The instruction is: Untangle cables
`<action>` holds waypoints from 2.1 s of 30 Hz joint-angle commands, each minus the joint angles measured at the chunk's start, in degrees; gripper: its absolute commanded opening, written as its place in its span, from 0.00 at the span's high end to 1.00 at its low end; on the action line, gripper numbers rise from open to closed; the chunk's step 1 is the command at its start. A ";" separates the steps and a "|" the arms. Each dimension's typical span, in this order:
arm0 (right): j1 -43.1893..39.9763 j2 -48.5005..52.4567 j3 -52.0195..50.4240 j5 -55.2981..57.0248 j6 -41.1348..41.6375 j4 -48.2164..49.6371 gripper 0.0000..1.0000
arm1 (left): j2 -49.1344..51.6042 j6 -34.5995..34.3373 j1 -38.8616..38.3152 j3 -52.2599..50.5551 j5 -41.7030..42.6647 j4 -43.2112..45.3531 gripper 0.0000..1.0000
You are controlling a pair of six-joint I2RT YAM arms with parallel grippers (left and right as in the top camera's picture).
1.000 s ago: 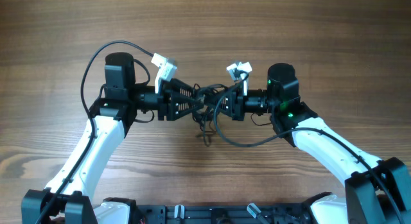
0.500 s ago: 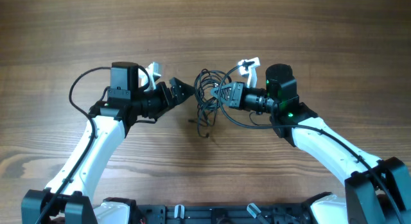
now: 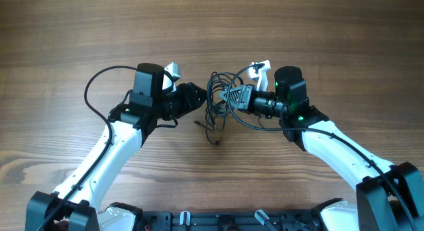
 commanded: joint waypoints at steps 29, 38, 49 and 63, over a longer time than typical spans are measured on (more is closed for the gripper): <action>0.50 0.42 0.68 0.59 -0.15 -4.13 0.95 | 6.08 -4.48 -7.58 0.35 -8.07 2.56 0.65; 0.50 0.42 0.68 1.81 -0.13 -5.62 0.95 | -2.05 0.46 5.27 0.35 7.67 2.47 0.53; 0.50 0.42 0.68 2.27 0.04 -5.62 0.95 | -1.73 9.18 -2.38 0.35 4.59 -1.66 0.46; 0.50 0.42 0.68 -10.16 -3.23 1.31 0.95 | 4.13 3.13 -5.16 0.35 -6.91 -0.28 0.52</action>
